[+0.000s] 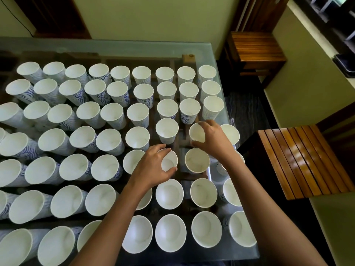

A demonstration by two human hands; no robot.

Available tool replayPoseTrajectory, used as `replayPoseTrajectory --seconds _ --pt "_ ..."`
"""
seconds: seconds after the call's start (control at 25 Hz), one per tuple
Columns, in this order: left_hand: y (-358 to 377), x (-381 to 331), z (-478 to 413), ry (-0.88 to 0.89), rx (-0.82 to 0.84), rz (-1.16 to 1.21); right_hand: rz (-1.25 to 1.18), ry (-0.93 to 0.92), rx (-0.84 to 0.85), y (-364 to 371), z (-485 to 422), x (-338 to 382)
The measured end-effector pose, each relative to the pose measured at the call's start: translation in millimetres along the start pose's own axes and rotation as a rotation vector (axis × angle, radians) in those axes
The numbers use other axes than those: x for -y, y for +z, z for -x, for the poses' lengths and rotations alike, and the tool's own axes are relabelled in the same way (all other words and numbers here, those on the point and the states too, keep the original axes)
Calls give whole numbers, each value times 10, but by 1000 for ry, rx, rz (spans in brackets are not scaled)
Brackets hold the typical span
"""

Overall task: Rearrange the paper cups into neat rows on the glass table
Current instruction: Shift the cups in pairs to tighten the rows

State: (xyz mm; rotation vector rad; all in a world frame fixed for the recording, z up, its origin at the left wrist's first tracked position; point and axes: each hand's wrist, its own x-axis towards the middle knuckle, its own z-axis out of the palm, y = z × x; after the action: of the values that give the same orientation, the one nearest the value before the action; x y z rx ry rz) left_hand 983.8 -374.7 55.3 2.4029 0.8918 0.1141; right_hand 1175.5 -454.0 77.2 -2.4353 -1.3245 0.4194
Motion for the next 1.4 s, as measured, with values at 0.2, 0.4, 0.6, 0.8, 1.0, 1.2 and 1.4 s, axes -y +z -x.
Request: replayPoseTrajectory --seconds 0.2,0.4,0.6,0.8,1.0,1.2,1.4 --pt "2 16 -9 3 8 3 55 22 57 93 -130 -3" --pt "8 11 -24 10 9 17 -12 -27 55 127 -143 46" --pt "0 0 -31 11 -4 24 -11 -57 84 166 -131 70" --pt "-58 -12 -131 22 -46 16 -5 -63 83 146 -123 59" --pt "-33 -152 -323 65 -76 41 -81 -22 -37 5 -44 -110" --pt "83 -371 -575 112 -47 34 -32 134 -97 -215 111 -596" --pt "151 -464 -695 104 -32 2 -55 211 -21 -187 102 -751"
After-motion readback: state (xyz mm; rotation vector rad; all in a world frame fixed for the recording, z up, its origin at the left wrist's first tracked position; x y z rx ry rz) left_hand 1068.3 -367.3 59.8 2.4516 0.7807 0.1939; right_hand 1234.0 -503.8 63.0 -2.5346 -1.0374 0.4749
